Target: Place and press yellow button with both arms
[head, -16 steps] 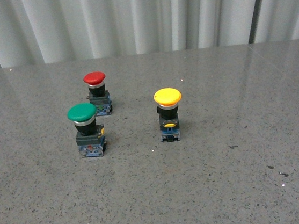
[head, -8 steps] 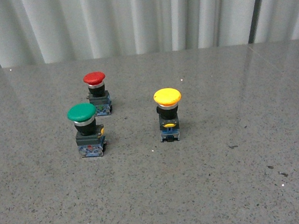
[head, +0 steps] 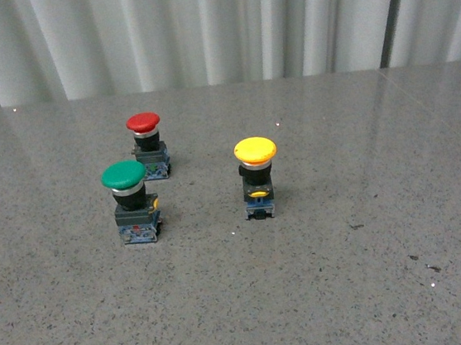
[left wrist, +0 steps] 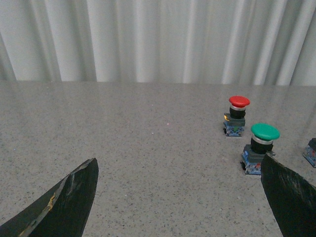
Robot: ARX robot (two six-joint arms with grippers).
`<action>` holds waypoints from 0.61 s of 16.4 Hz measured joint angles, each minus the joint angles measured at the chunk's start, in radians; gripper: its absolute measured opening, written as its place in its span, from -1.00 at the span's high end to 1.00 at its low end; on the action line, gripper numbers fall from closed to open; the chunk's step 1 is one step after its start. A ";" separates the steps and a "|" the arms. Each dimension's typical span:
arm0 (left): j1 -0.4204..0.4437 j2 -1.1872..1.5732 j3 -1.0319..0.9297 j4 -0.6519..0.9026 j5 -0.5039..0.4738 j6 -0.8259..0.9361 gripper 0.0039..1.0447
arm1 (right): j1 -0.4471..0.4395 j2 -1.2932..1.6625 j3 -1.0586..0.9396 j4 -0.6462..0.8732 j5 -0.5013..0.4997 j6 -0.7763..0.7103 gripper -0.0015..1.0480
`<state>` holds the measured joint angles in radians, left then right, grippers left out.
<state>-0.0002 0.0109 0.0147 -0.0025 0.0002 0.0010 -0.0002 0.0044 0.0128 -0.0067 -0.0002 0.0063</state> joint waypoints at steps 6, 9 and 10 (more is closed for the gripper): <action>0.000 0.000 0.000 -0.002 0.000 0.000 -0.88 | 0.000 0.000 0.000 0.002 0.000 0.000 -0.05; 0.000 0.000 0.000 -0.002 0.000 0.000 -0.88 | 0.000 0.000 0.000 0.002 0.000 0.000 -0.68; 0.000 0.000 0.000 -0.002 0.000 0.000 -0.88 | 0.000 0.000 0.000 0.002 0.000 0.000 -0.78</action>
<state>-0.0002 0.0109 0.0147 -0.0044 -0.0002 0.0006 -0.0002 0.0044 0.0128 -0.0048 -0.0002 0.0063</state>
